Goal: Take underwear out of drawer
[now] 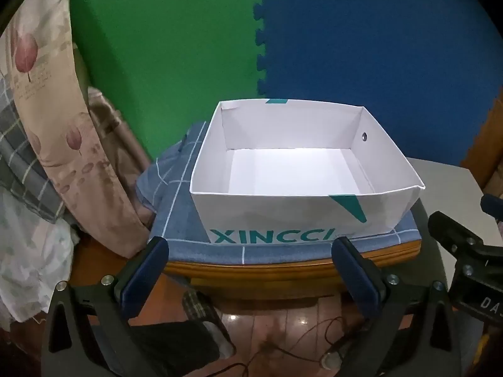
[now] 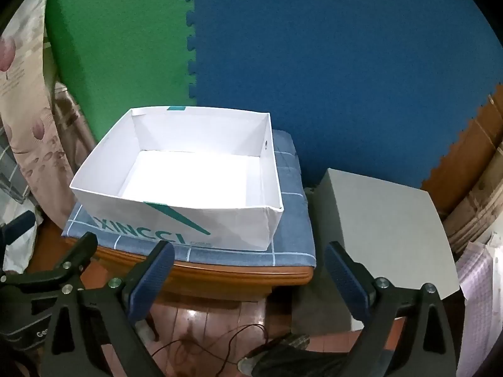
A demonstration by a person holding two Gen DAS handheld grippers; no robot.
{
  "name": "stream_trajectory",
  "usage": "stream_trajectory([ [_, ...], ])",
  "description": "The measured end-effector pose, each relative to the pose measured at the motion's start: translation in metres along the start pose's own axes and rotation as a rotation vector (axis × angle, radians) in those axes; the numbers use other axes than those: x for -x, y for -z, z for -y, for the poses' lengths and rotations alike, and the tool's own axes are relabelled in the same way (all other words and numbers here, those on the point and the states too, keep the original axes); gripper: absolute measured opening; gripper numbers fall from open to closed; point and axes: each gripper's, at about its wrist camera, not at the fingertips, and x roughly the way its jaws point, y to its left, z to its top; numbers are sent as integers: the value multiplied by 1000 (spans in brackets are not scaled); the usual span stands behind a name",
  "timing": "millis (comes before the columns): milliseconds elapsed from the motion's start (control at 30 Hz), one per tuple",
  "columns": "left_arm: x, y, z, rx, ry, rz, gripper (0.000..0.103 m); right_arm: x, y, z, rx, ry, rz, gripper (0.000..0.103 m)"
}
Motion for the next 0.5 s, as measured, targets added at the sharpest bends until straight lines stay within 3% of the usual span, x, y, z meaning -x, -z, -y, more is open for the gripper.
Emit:
stream_trajectory([
  [100, 0, 0, 1, -32, -30, 13, 102, 0, -1, 3, -7, 1, 3, 98],
  [500, 2, -3, 0, -8, -4, 7, 102, -1, 1, 1, 10, 3, -1, 98],
])
